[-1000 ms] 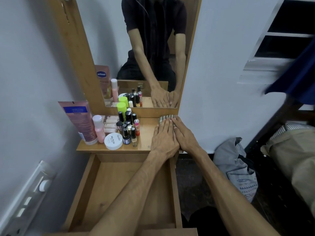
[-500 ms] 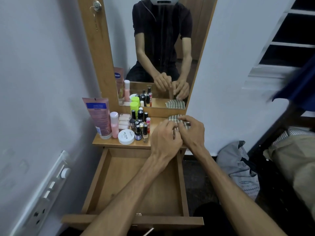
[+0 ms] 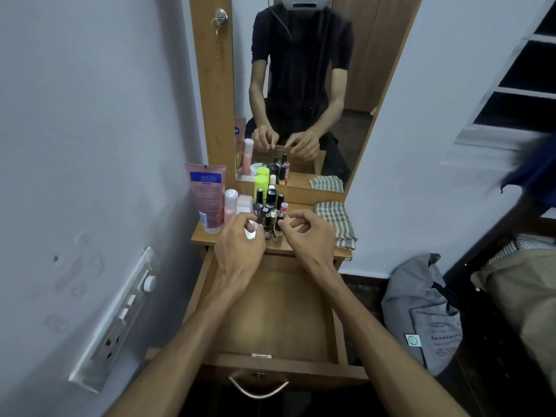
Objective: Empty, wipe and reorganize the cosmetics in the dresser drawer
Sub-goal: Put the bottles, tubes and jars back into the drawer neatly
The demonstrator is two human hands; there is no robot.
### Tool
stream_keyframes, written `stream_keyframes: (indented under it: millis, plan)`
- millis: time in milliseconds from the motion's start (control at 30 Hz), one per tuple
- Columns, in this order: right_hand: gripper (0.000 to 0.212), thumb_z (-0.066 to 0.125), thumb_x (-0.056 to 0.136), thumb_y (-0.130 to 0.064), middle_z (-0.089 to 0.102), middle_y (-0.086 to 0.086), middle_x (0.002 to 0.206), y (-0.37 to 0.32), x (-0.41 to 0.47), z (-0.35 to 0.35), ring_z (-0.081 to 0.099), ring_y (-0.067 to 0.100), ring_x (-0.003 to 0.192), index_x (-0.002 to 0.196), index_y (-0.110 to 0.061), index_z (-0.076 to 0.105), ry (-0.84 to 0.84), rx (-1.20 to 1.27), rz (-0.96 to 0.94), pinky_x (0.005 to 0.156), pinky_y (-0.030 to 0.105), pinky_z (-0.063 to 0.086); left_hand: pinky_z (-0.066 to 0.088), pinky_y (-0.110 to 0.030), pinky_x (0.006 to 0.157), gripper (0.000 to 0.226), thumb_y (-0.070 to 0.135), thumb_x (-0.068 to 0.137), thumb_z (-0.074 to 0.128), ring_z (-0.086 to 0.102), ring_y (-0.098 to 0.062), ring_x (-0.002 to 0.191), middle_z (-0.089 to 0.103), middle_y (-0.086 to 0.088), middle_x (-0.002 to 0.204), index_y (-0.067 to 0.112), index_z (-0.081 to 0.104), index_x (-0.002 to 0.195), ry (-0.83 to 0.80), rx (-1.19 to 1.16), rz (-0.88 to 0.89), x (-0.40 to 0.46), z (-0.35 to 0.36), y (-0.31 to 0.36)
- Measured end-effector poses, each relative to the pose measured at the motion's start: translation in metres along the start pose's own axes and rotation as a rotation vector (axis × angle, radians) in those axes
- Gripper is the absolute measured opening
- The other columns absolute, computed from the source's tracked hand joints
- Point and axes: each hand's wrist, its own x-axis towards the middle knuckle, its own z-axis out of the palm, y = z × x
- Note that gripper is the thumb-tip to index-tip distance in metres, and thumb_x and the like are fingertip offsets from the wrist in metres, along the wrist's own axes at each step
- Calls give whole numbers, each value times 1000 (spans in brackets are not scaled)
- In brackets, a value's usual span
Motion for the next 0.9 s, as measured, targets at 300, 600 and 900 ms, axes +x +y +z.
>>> stream_keyframes:
  millis: [300, 600, 900]
  plan:
    - [27, 76, 82, -45, 75, -12, 83, -4, 11, 20, 68, 5, 79, 100, -25, 80, 9, -112, 44, 78, 36, 59, 53, -36, 78, 33, 32, 88, 71, 60, -14, 84, 69, 0, 93, 13, 71, 115, -97, 75, 68, 29, 23, -2]
    - [15, 76, 82, -41, 73, -15, 77, -2, 6, 15, 65, 3, 70, 88, -27, 80, 9, -67, 33, 70, 37, 59, 45, -28, 63, 15, 30, 85, 73, 55, -10, 72, 63, 6, 80, 16, 69, 89, -83, 65, 102, 19, 24, -1]
    - [19, 76, 79, -42, 69, -15, 69, 14, -25, -31, 64, 1, 66, 85, -24, 78, -18, -82, 24, 65, 30, 58, 49, -31, 57, 15, 35, 79, 72, 59, -10, 63, 62, 11, 67, 22, 64, 79, -101, -9, 139, -28, 29, 15]
